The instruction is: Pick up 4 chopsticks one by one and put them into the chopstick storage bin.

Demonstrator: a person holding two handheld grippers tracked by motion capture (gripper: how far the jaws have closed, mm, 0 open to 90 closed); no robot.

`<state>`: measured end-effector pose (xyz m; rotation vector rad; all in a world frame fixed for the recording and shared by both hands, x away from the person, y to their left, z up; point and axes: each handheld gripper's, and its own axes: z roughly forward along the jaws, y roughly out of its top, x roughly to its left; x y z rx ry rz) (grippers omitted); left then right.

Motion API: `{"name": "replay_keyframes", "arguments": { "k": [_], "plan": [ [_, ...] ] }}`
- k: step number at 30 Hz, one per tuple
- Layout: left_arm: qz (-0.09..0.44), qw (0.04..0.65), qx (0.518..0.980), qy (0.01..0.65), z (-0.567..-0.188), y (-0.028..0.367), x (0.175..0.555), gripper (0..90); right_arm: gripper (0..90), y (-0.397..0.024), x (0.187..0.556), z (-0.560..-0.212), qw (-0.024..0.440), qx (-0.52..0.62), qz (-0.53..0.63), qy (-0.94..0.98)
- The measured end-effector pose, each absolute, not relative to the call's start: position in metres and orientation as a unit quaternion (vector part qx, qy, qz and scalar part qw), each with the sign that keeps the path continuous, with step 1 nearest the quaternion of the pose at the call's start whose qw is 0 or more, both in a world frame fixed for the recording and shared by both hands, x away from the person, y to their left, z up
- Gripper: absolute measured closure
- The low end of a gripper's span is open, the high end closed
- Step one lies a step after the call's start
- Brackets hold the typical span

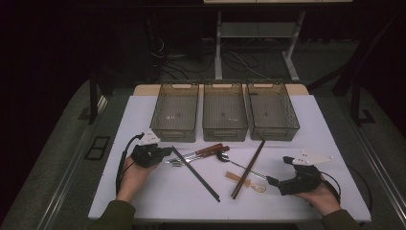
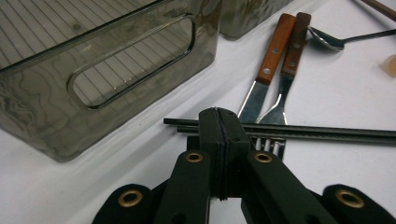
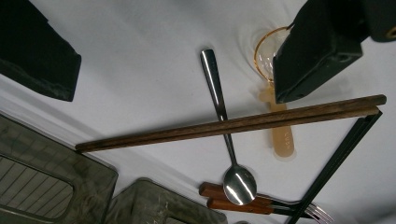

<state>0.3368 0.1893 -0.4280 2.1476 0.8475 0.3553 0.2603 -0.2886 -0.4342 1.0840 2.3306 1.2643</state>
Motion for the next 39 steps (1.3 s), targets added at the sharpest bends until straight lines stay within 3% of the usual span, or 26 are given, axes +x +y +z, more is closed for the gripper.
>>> {"name": "replay_keyframes", "arguments": {
  "k": [39],
  "plan": [
    [0.148,0.346,0.864,0.335,-0.444,0.171,0.363,89.2,1.2,-0.287,0.26,-0.435,0.141,0.371,0.435,0.808]
  ]
}}
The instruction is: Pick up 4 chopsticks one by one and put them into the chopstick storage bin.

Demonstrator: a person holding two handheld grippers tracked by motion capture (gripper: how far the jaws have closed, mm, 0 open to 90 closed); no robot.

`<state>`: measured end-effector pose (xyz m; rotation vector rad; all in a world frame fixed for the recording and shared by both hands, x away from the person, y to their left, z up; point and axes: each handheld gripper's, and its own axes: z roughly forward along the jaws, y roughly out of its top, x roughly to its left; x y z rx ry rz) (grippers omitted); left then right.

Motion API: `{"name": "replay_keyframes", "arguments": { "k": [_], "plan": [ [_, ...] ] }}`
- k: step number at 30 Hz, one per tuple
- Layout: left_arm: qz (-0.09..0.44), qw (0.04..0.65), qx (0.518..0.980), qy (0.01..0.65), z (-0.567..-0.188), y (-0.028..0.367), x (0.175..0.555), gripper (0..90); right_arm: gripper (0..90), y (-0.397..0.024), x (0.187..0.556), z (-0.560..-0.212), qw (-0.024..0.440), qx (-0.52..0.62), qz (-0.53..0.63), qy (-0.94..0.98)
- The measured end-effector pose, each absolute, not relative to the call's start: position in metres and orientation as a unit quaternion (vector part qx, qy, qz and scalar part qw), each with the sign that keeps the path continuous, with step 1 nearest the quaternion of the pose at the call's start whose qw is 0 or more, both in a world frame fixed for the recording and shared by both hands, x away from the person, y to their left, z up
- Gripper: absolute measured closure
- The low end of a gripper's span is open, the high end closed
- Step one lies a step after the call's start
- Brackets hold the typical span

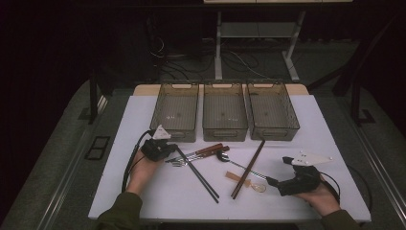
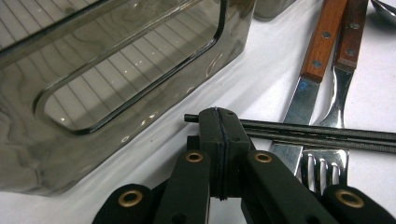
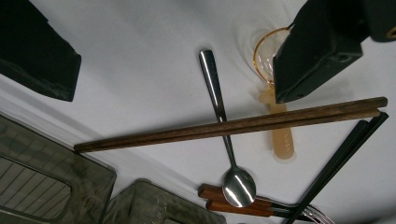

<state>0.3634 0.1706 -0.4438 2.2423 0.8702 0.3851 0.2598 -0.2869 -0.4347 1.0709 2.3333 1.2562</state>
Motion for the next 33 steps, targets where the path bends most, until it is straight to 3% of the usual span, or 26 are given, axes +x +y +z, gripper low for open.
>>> {"name": "replay_keyframes", "arguments": {
  "k": [33],
  "plan": [
    [0.15,0.354,0.864,0.326,-0.446,0.152,0.374,89.2,1.2,-0.287,0.26,-0.435,0.142,0.37,0.433,0.81]
  ]
}}
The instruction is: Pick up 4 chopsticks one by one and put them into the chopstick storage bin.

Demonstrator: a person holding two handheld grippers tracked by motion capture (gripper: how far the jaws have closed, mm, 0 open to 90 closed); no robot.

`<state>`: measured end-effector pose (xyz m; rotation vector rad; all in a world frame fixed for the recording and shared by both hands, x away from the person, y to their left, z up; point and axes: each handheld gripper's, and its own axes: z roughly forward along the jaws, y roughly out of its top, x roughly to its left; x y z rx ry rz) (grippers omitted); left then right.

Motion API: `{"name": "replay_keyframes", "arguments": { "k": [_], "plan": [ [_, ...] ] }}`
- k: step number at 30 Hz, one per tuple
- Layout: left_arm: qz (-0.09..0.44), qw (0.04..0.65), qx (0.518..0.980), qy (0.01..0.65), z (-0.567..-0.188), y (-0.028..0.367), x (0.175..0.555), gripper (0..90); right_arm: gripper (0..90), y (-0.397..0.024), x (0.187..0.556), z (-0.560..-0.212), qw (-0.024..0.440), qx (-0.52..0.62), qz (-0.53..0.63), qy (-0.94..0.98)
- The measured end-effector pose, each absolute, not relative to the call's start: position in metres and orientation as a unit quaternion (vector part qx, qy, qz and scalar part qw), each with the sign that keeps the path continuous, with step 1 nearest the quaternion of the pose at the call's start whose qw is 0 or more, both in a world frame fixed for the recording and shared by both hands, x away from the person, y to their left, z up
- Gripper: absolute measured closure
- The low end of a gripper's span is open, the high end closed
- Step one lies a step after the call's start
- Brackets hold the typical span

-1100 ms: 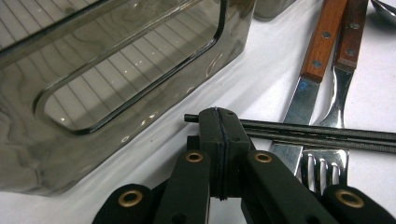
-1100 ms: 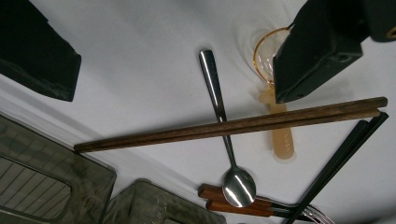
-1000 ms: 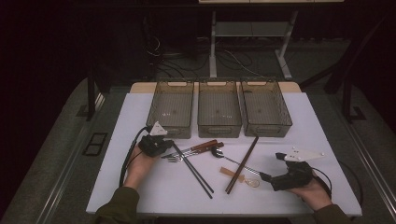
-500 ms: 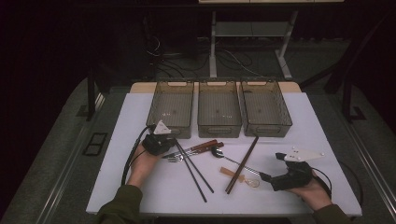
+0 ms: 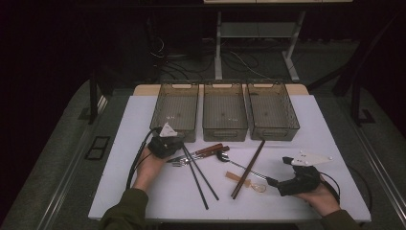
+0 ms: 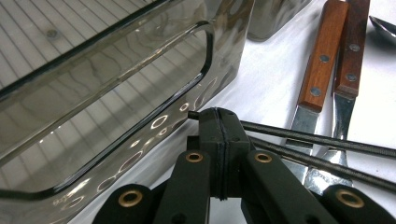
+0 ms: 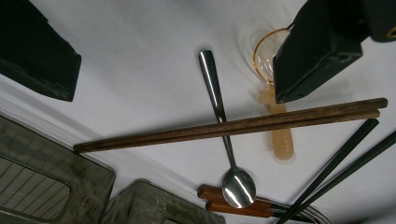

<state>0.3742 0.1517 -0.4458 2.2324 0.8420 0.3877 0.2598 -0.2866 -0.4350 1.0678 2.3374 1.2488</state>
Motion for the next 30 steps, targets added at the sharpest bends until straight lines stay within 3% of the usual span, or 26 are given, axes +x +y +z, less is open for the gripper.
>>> {"name": "replay_keyframes", "arguments": {
  "k": [18,30],
  "plan": [
    [0.149,0.36,0.864,0.318,-0.441,0.144,0.374,89.1,1.2,-0.287,0.259,-0.435,0.142,0.37,0.434,0.809],
    [0.11,0.377,0.875,0.282,-0.422,0.127,0.336,89.2,1.2,-0.286,0.259,-0.435,0.14,0.368,0.432,0.811]
  ]
}}
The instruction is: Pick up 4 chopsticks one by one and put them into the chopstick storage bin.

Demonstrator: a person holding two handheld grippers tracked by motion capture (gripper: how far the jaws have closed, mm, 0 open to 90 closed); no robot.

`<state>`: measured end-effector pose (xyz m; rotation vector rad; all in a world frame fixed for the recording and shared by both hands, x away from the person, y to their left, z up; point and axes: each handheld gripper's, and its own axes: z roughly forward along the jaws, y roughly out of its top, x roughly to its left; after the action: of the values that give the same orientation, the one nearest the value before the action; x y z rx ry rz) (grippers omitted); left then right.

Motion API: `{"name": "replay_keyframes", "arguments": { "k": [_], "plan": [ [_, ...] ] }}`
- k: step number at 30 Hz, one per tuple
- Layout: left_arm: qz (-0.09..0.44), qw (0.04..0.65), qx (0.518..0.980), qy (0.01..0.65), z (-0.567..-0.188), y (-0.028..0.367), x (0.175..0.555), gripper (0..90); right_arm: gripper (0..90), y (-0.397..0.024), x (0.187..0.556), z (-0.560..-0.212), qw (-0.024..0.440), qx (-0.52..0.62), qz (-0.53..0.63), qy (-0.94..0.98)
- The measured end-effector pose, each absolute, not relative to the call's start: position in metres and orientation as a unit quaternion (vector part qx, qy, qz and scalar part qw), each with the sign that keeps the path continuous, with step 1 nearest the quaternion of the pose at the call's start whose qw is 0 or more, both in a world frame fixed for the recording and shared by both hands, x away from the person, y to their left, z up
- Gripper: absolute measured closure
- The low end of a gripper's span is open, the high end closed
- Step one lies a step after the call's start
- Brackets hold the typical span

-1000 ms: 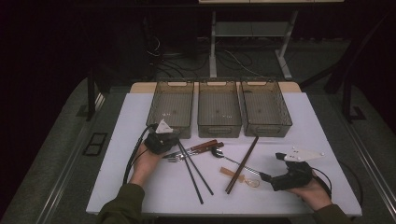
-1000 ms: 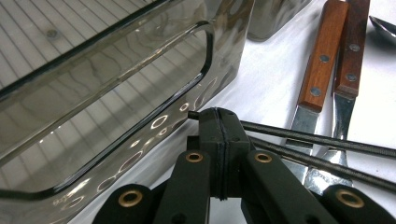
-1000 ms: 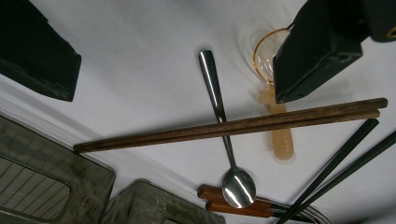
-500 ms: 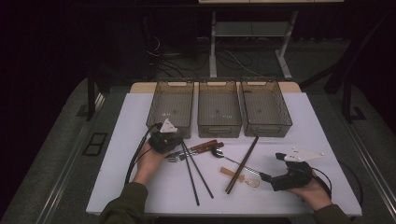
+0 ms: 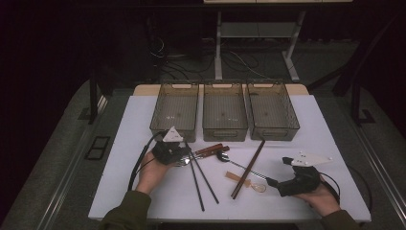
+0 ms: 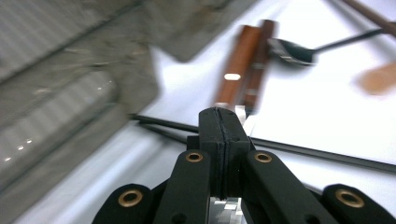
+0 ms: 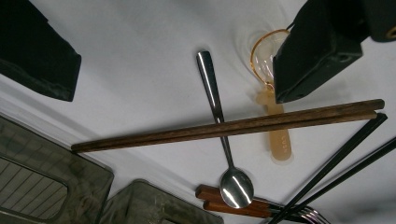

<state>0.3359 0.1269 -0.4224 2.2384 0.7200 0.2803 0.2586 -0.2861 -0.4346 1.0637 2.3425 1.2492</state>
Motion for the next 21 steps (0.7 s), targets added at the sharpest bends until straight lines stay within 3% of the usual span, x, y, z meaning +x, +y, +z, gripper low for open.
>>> {"name": "replay_keyframes", "arguments": {
  "k": [21],
  "plan": [
    [0.031,0.356,0.912,0.2,-0.437,0.064,0.297,89.2,1.2,-0.286,0.258,-0.435,0.142,0.368,0.432,0.811]
  ]
}}
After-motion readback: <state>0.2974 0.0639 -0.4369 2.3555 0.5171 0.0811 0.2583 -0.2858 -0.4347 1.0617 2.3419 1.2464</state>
